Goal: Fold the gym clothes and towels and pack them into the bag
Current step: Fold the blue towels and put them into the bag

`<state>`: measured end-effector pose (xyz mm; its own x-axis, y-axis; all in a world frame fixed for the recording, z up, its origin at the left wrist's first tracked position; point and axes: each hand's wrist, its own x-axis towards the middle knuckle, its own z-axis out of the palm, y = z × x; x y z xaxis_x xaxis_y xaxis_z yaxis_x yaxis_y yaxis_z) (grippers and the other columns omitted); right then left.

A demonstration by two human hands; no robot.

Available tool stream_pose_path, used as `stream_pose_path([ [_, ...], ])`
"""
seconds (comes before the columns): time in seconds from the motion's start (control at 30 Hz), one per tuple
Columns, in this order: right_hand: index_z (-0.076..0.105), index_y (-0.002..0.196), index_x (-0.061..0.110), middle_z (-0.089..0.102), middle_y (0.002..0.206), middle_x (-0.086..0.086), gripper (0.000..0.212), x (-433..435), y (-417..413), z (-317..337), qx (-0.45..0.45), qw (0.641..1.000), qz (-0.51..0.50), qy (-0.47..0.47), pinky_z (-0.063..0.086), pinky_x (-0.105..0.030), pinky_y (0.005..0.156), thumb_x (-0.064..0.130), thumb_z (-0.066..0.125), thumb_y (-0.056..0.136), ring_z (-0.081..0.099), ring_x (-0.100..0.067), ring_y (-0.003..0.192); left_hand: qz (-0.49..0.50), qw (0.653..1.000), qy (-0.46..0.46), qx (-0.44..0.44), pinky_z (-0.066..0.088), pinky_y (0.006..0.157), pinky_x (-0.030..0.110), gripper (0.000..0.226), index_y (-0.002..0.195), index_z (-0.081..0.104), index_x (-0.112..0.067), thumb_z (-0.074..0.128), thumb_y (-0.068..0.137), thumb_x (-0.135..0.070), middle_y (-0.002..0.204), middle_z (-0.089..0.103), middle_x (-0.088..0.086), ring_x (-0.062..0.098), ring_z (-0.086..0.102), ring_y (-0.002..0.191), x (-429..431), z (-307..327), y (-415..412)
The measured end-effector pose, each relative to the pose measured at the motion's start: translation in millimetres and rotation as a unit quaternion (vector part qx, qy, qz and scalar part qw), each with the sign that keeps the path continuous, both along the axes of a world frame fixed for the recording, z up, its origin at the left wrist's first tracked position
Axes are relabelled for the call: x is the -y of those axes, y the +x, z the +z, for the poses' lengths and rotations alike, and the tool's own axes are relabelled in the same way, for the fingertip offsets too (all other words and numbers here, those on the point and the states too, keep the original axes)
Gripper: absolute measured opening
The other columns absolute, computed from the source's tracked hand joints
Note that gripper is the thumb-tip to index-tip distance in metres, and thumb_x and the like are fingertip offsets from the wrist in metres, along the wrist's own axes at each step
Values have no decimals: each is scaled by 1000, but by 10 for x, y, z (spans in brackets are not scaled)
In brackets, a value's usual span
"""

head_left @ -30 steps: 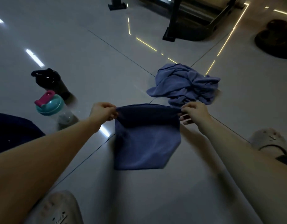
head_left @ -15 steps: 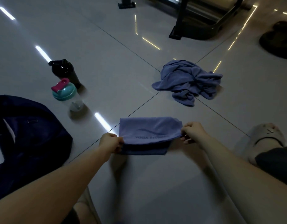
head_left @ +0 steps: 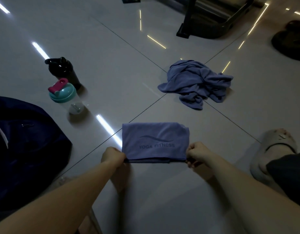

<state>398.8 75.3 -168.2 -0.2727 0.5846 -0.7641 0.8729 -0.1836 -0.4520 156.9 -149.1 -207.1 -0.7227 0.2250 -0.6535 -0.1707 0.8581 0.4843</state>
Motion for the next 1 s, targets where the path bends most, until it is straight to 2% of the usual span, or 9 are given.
stream_pose_path([
  [0.13, 56, 87, -5, 67, 68, -29, 6, -63, -13, -73, 25, 999, -18, 24, 55, -43, 50, -1, 54, 83, 64, -35, 49, -67, 997, -31, -35, 47, 60, 30, 22, 82, 64, -12, 78, 69, -23, 78, 69, 8, 27, 66, 72, -5, 53, 38],
  [0.23, 59, 79, -3, 67, 63, -30, 6, -139, -56, -143, 39, 998, -2, 46, 59, -46, 56, 1, 58, 83, 71, -41, 56, -97, 994, -49, -18, 46, 58, 28, 25, 81, 70, -10, 80, 66, -27, 76, 70, 7, 25, 67, 71, -36, 44, 32],
  [0.43, 56, 83, -7, 60, 57, -25, 3, -100, -97, -140, 93, 994, -16, -60, 50, -44, 60, -9, 56, 84, 59, -32, 54, -151, 983, -101, 5, 49, 57, 30, 34, 88, 68, -10, 77, 61, -29, 82, 70, 9, 25, 68, 75, -30, 89, -156],
  [0.5, 59, 80, -9, 63, 59, -23, 8, -112, -119, -104, 89, 992, -41, -81, 53, -40, 59, -5, 58, 87, 60, -31, 55, -181, 977, -86, -78, 49, 60, 32, 38, 90, 61, -14, 76, 60, -32, 83, 66, 4, 24, 65, 74, -26, 173, -174],
  [0.6, 60, 78, -3, 65, 69, -17, 11, -159, -204, -35, 41, 989, -97, -105, 52, -27, 44, -3, 62, 90, 63, -23, 51, -288, 924, 12, -252, 43, 62, 33, 37, 101, 50, -22, 72, 77, -38, 89, 54, -6, 21, 59, 77, -156, 293, -27],
  [0.73, 62, 78, 4, 65, 65, -9, 13, -293, -339, 126, 1, 984, -104, -142, 44, -18, 37, 5, 67, 90, 59, -14, 45, -467, 842, 143, -229, 44, 69, 30, 51, 106, 52, -33, 73, 73, -65, 102, 56, -10, 14, 57, 89, -545, 397, 495],
  [0.83, 64, 77, 8, 65, 67, -5, 14, -327, -449, 302, -22, 987, -84, -138, 38, -17, 37, 8, 71, 89, 56, -12, 53, -524, 802, 140, -251, 50, 79, 38, 68, 122, 52, -29, 71, 72, -71, 119, 58, -3, 19, 56, 101, -840, 411, 881],
  [0.93, 65, 82, 10, 67, 72, -6, 11, -264, -523, 408, -51, 987, -76, -129, 37, -17, 39, 11, 71, 91, 57, -10, 51, -445, 854, 153, -222, 45, 60, 35, 27, 96, 54, -29, 64, 89, -53, 91, 61, -5, 20, 60, 84, -1037, 463, 1046],
  [1.0, 66, 86, 11, 70, 72, -7, 9, -235, -501, 402, -82, 985, -84, -125, 39, -18, 42, 15, 68, 94, 60, -10, 49, -366, 896, 164, -190, 34, 52, 34, 25, 74, 49, -26, 57, 95, -38, 66, 55, -6, 22, 57, 68, -1098, 463, 1017],
])
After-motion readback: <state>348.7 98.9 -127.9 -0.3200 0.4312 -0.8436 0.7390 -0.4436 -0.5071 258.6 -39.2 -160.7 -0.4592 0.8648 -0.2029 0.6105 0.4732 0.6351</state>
